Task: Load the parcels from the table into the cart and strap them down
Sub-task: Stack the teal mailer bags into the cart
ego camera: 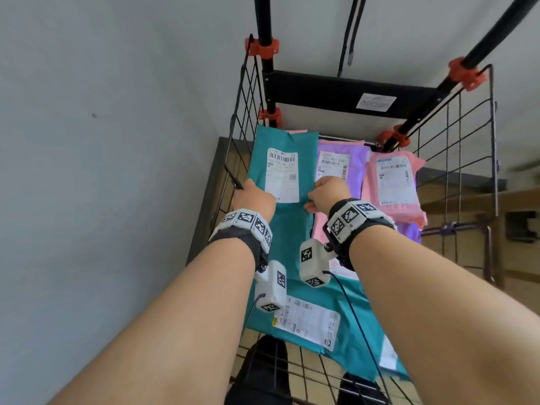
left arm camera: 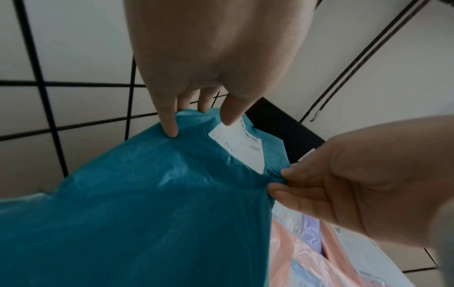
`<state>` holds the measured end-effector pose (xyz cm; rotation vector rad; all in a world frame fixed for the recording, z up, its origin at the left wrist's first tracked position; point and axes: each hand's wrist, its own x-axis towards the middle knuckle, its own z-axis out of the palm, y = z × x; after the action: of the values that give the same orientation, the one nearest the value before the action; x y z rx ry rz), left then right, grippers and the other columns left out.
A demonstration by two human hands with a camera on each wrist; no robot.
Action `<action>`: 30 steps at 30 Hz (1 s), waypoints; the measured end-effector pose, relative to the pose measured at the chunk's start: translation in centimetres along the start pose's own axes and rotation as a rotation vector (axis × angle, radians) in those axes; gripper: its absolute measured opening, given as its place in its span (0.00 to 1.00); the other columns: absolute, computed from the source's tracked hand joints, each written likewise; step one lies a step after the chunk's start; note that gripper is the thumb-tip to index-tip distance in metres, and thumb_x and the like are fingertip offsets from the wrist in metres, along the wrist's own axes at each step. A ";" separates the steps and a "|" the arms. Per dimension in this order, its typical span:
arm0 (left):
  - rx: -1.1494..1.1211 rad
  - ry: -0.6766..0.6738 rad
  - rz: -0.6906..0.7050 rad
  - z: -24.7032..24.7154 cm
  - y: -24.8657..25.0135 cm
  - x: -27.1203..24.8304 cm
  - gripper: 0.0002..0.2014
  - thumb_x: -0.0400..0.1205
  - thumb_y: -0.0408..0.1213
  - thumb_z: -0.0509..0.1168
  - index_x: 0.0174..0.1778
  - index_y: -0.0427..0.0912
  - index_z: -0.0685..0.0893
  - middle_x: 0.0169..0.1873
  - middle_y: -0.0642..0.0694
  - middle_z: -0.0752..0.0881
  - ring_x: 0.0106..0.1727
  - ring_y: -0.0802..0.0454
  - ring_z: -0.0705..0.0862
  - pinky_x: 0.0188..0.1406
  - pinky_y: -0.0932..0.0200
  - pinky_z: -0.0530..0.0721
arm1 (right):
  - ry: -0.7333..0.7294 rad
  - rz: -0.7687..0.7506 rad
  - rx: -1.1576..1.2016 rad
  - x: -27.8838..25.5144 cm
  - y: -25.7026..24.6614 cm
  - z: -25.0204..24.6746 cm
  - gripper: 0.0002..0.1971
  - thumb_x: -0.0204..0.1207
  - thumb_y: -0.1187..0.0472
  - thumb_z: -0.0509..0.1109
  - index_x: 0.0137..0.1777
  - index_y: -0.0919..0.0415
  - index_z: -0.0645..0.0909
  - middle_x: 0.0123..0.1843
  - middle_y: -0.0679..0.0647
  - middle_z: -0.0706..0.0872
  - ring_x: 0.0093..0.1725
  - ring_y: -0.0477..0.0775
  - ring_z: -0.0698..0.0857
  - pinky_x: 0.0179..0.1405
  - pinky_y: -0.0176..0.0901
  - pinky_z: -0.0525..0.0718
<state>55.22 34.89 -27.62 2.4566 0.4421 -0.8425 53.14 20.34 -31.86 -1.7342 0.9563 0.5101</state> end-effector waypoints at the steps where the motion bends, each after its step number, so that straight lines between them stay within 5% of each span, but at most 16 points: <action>1: 0.010 -0.019 0.015 0.3 -0.2 0.5 0.25 0.83 0.36 0.56 0.78 0.44 0.63 0.70 0.35 0.74 0.69 0.35 0.75 0.65 0.45 0.75 | 0.014 0.007 0.007 0.4 0.1 0.4 0.12 0.77 0.72 0.65 0.59 0.67 0.80 0.54 0.67 0.87 0.41 0.58 0.86 0.42 0.46 0.90; 7: 0.082 -0.049 0.055 1.3 -1.2 1.3 0.27 0.83 0.35 0.54 0.81 0.44 0.61 0.69 0.35 0.73 0.67 0.36 0.77 0.62 0.47 0.76 | 0.076 0.052 0.080 1.4 0.5 1.7 0.16 0.75 0.71 0.65 0.63 0.70 0.80 0.59 0.68 0.86 0.56 0.64 0.88 0.53 0.56 0.89; 11: 0.125 -0.016 0.074 1.2 -1.5 1.1 0.26 0.83 0.33 0.53 0.79 0.42 0.64 0.71 0.35 0.71 0.68 0.36 0.76 0.63 0.47 0.76 | 0.114 0.047 0.116 1.7 0.7 2.0 0.16 0.73 0.69 0.66 0.61 0.68 0.81 0.59 0.66 0.86 0.58 0.64 0.87 0.56 0.57 0.88; 16: 0.139 0.029 0.091 0.9 -1.3 0.1 0.21 0.83 0.30 0.52 0.73 0.37 0.71 0.71 0.35 0.72 0.68 0.36 0.76 0.61 0.49 0.75 | -0.007 0.055 0.103 0.8 1.3 1.4 0.18 0.78 0.72 0.63 0.68 0.68 0.78 0.63 0.65 0.84 0.60 0.62 0.86 0.56 0.52 0.88; 22: 0.145 0.050 0.118 0.0 -0.2 -2.3 0.15 0.83 0.31 0.54 0.65 0.34 0.75 0.65 0.35 0.75 0.61 0.38 0.80 0.47 0.53 0.74 | 0.082 0.004 0.013 -1.4 0.5 -1.8 0.22 0.77 0.74 0.60 0.69 0.60 0.78 0.63 0.63 0.85 0.58 0.66 0.87 0.60 0.58 0.85; 30: 0.169 0.032 0.257 -1.7 5.2 -7.9 0.20 0.85 0.31 0.52 0.74 0.37 0.71 0.70 0.34 0.74 0.69 0.36 0.76 0.62 0.49 0.75 | 0.187 -0.106 0.031 -7.9 -0.5 -9.2 0.16 0.79 0.65 0.63 0.65 0.62 0.82 0.64 0.63 0.85 0.63 0.63 0.84 0.64 0.58 0.83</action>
<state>52.40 30.50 -19.62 2.6120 0.0636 -0.7595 47.91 14.67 -22.46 -1.8174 0.9910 0.2664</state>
